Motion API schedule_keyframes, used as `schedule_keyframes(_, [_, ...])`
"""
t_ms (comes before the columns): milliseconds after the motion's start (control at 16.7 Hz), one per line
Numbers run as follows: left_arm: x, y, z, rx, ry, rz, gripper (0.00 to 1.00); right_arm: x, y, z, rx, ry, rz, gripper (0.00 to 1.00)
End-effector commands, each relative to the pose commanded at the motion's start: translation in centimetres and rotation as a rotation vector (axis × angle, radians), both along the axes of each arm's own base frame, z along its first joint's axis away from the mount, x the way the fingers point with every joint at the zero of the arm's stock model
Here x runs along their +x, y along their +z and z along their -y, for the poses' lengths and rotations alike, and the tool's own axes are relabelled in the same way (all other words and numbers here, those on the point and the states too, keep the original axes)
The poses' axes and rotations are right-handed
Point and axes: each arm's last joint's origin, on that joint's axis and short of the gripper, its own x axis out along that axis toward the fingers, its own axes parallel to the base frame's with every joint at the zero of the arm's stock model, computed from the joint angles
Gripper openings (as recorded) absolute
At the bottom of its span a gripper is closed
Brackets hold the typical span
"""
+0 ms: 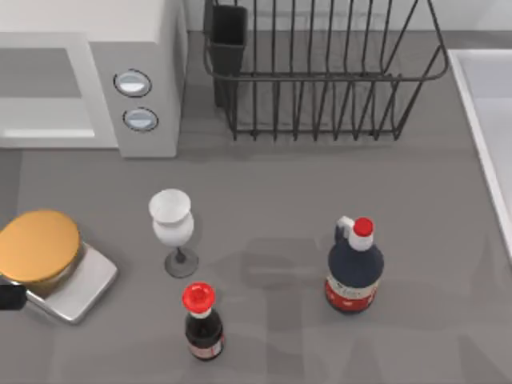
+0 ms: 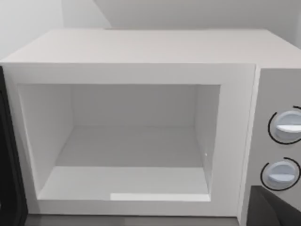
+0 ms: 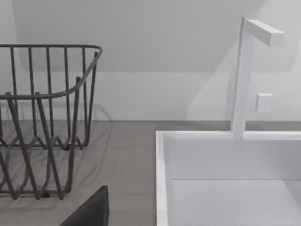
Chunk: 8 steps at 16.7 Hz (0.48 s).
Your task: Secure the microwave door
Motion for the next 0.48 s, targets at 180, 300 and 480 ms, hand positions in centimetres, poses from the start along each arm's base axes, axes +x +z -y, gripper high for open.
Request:
schedule_keyframes(180, [0.1,-0.1,0.0,0.001,0.001,-0.004,0.0,0.0,0.0,0.0,0.0,0.0,0.0,1.0])
schedule_keyframes(300, [0.1,0.6,-0.2,0.031,0.001,-0.015,0.0,0.0,0.0,0.0,0.0,0.0,0.0,1.0])
schedule_keyframes(480, [0.3,3.4,-1.0,0.135,0.014,-0.061,0.0,0.0,0.0,0.0,0.0,0.0,0.0,1.0])
